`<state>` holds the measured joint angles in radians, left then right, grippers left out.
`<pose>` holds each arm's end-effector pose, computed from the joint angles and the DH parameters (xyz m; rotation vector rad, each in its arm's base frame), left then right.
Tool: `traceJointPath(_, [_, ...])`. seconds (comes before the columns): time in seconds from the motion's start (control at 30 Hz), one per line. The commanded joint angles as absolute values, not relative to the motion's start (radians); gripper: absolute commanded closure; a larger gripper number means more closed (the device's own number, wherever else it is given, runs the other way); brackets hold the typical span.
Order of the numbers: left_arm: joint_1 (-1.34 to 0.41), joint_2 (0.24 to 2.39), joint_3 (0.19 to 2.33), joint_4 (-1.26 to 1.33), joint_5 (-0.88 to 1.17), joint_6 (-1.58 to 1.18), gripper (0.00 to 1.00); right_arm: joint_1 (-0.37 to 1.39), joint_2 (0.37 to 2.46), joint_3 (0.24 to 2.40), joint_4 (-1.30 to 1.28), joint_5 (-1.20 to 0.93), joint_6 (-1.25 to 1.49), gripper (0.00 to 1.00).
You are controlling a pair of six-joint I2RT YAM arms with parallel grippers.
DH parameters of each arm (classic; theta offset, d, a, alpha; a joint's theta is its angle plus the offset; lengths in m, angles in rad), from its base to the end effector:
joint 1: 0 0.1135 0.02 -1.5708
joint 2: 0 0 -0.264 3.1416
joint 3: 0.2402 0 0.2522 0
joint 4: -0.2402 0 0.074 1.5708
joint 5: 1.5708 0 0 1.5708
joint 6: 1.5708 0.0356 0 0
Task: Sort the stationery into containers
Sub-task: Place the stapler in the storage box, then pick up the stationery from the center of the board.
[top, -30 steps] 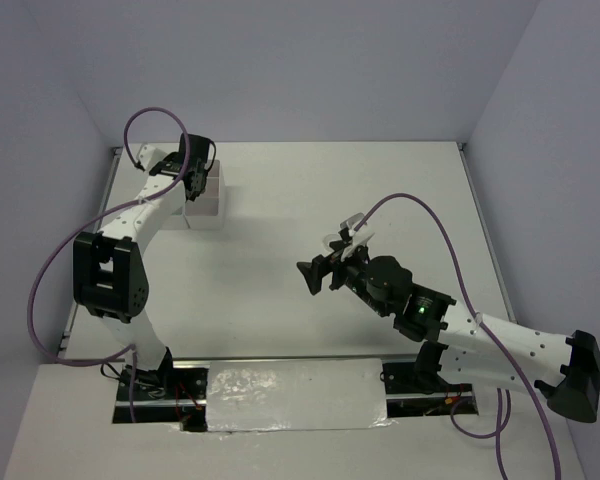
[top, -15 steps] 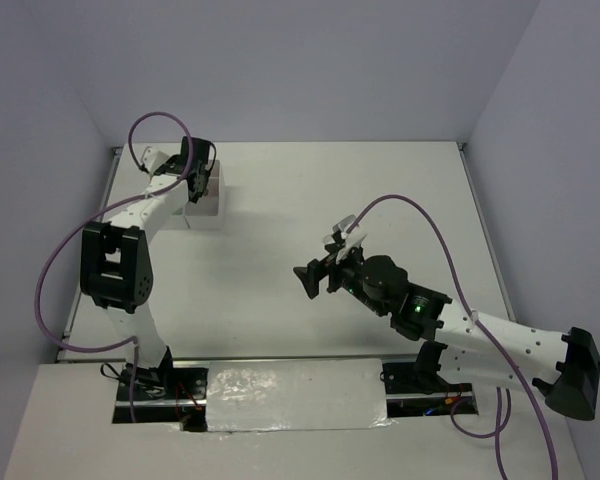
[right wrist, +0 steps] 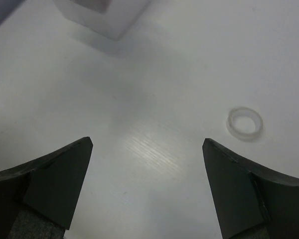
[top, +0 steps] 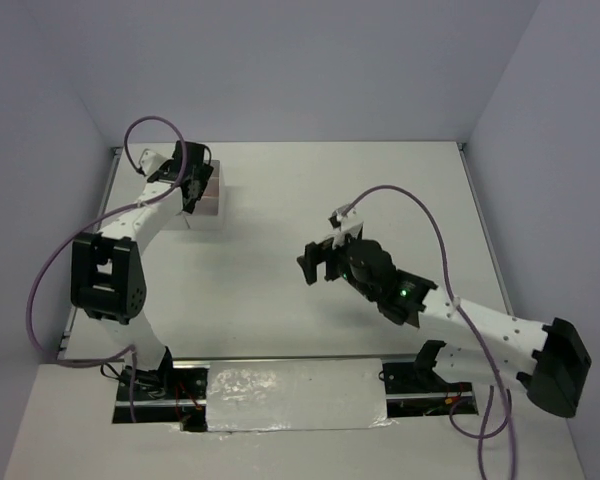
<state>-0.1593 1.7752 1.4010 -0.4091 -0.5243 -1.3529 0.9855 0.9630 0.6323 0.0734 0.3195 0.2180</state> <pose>0.3956 -0.0455 0.2643 -1.4534 1.6984 -0.1996 0.1334 0.1811 0.2800 -0.4761 1.7885 0.5576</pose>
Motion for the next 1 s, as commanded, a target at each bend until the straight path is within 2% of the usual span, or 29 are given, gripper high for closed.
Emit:
traceJointPath(0.0, [-0.153, 1.611, 1.364, -0.325, -0.471, -1.264, 0.09, 0.821, 1.115, 0.745, -0.077, 0.299, 0.413, 0.00])
traceJointPath(0.07, [-0.155, 1.522, 1.347, -0.327, -0.442, -1.221, 0.05, 0.775, 1.222, 0.819, -0.162, 0.317, 0.449, 0.00])
traceJointPath(0.1, [-0.155, 1.487, 1.321, -0.299, -0.425, -1.147, 0.01, 0.735, 1.251, 0.836, -0.175, 0.318, 0.478, 0.06])
traceJointPath(0.23, [-0.153, 1.342, 1.221, -0.281, -0.269, -0.976, 0.01, 0.632, 1.368, 0.894, -0.176, 0.270, 0.515, 0.34])
traceJointPath(0.37, [-0.153, 1.160, 1.081, -0.322, -0.112, -0.845, 0.01, 0.588, 1.549, 1.047, -0.279, 0.294, 0.497, 0.37])
traceJointPath(0.4, [-0.155, 1.123, 1.048, -0.319, -0.065, -0.822, 0.01, 0.574, 1.580, 1.072, -0.297, 0.308, 0.492, 0.41])
traceJointPath(0.53, [-0.156, 0.939, 0.936, -0.331, 0.008, -0.766, 0.01, 0.552, 1.664, 1.114, -0.310, 0.304, 0.494, 0.43])
traceJointPath(0.73, [-0.155, 0.893, 0.977, -0.501, -0.026, -0.647, 0.01, 0.528, 1.730, 1.118, -0.318, 0.311, 0.500, 0.44])
traceJointPath(0.9, [-0.155, 0.868, 0.947, -0.517, -0.011, -0.621, 0.01, 0.511, 1.767, 1.106, -0.299, 0.308, 0.502, 0.47])
traceJointPath(0.97, [-0.155, 0.862, 0.922, -0.509, -0.008, -0.621, 0.01, 0.499, 1.792, 1.111, -0.295, 0.275, 0.497, 0.54])
